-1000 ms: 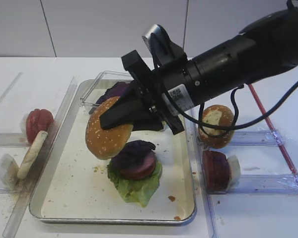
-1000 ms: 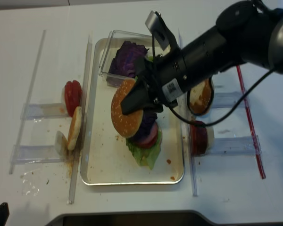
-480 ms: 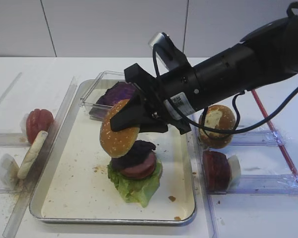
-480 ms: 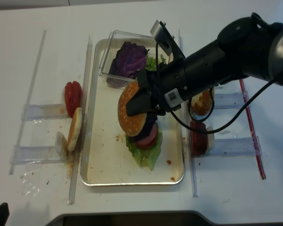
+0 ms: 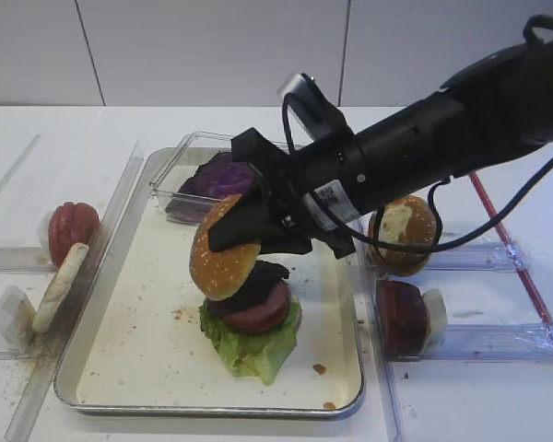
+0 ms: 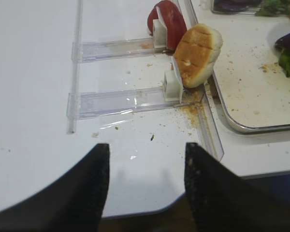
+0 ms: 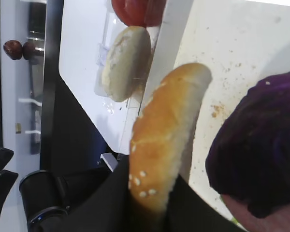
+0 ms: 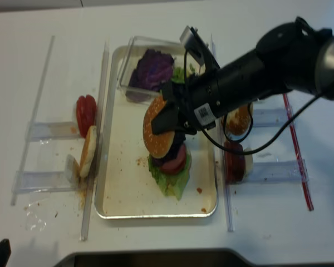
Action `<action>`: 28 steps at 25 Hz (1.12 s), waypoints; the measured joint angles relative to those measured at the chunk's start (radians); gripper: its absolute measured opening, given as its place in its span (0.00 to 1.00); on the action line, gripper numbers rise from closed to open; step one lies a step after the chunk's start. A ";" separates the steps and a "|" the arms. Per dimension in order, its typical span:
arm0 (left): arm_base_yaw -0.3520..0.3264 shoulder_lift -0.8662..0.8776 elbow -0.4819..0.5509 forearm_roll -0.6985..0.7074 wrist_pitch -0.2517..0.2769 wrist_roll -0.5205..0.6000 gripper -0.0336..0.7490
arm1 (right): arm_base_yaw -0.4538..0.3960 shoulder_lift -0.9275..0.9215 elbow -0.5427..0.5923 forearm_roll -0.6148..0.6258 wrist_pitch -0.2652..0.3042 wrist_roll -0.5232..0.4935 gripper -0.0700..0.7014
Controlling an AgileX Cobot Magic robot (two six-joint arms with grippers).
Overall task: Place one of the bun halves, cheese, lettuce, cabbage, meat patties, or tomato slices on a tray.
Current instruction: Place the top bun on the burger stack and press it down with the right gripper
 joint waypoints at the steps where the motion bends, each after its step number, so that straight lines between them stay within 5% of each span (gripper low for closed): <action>1: 0.000 0.000 0.000 0.000 0.000 0.000 0.48 | 0.000 0.012 0.000 0.007 0.010 0.000 0.28; 28: 0.000 0.000 0.000 0.000 0.000 0.000 0.48 | -0.057 0.091 0.001 -0.002 0.098 0.020 0.28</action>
